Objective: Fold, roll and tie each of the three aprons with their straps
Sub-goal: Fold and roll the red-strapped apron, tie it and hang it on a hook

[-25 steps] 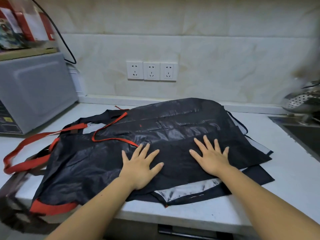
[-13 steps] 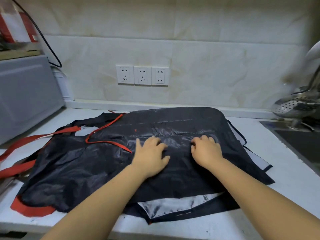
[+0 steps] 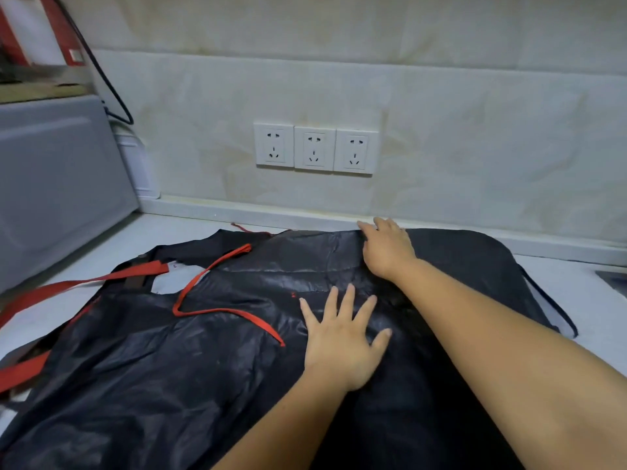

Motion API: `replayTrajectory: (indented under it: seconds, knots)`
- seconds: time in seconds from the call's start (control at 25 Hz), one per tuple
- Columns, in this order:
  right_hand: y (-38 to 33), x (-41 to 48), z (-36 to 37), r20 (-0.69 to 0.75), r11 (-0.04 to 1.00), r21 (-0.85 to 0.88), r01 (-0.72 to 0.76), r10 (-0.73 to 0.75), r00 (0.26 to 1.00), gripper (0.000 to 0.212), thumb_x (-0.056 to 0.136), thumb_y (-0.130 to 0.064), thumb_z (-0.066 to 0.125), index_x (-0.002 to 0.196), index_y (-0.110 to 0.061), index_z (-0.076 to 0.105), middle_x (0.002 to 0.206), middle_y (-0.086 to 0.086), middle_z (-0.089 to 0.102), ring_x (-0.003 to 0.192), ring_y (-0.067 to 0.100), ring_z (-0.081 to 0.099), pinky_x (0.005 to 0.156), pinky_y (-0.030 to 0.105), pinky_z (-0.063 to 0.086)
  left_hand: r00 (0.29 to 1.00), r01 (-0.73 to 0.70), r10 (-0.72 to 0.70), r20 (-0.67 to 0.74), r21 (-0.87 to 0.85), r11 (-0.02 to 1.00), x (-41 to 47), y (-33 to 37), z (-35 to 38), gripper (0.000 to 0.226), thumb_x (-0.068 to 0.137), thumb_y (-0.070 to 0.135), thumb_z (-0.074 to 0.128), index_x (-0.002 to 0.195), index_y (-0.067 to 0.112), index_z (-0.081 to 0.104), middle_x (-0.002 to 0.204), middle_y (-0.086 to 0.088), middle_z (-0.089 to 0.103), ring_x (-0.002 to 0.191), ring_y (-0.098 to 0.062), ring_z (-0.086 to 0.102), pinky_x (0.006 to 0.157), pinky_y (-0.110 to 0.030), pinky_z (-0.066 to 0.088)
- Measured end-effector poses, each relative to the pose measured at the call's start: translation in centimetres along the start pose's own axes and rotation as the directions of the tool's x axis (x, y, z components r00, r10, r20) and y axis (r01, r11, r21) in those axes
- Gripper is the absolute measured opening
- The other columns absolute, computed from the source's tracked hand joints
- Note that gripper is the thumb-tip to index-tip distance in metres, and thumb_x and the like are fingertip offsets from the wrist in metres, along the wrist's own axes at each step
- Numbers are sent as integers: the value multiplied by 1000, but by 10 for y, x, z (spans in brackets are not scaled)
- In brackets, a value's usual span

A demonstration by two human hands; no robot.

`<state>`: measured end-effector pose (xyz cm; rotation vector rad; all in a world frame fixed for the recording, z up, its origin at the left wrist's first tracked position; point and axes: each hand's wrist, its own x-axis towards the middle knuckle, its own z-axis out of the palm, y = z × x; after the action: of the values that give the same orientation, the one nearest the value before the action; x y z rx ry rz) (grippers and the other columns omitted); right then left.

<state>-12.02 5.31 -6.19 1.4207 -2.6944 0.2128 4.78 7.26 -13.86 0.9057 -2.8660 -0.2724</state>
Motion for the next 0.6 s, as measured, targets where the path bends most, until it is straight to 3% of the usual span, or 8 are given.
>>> replayTrajectory:
  seconds: [0.12, 0.2, 0.28, 0.4, 0.48, 0.52, 0.6]
  knots:
    - [-19, 24, -5, 175, 993, -115, 10, 10, 985, 67, 91, -14, 40, 153, -24, 17, 156, 11, 25, 147, 31, 6, 118, 55, 1, 1000, -10, 9, -24, -29, 1000, 1, 0, -2, 65, 93, 70, 15, 152, 43, 5, 164, 4, -8, 149, -21, -17, 107, -67, -20]
    - [-26, 25, -11, 190, 974, -224, 18, 26, 981, 54, 88, -18, 46, 142, -18, 40, 139, 13, 47, 138, 33, 28, 116, 55, 12, 999, -14, 12, -32, -50, 999, 0, -1, 0, 65, 93, 70, 16, 152, 43, 7, 164, 4, -7, 149, -21, -16, 108, -67, -20]
    - [-25, 14, -20, 35, 963, -265, 46, -38, 999, 34, 85, -16, 51, 118, -14, 57, 120, 11, 57, 118, 32, 45, 105, 45, 31, 999, -19, 15, -47, -83, 996, -1, -1, -1, 66, 93, 69, 19, 152, 41, 8, 164, 4, -4, 150, -20, -14, 110, -64, -19]
    - [-12, -31, -22, -283, 957, -256, 137, -210, 936, 21, 76, -9, 60, 97, -13, 60, 98, 8, 59, 96, 31, 53, 79, 39, 39, 988, 12, -44, -147, -213, 977, 1, -4, -2, 65, 95, 61, 32, 151, 30, 25, 162, 0, 16, 150, -18, 4, 118, -52, -13]
    - [0, -74, -12, -356, 950, -245, 195, -275, 893, 25, 61, -8, 71, 83, -14, 59, 83, 7, 57, 80, 31, 55, 64, 38, 41, 942, 74, -209, -263, -444, 893, 2, -8, -5, 54, 93, 51, 45, 133, 15, 56, 141, -10, 52, 136, -25, 39, 119, -38, 16]
    - [7, -94, -5, -291, 942, -256, 216, -288, 912, 28, 58, -12, 73, 81, -15, 58, 81, 6, 55, 79, 31, 55, 62, 37, 42, 907, 118, -323, -271, -575, 810, 2, -10, -8, 51, 90, 45, 48, 116, 6, 66, 123, -17, 64, 123, -31, 52, 110, -37, 30]
    - [20, -123, 2, -84, 972, -180, 150, -167, 982, 23, 70, -30, 66, 89, -21, 55, 91, 1, 53, 91, 25, 53, 71, 36, 43, 838, 137, -491, -237, -781, 610, 2, -16, -10, 45, 82, 34, 53, 96, -6, 70, 105, -25, 69, 108, -38, 60, 97, -37, 42]
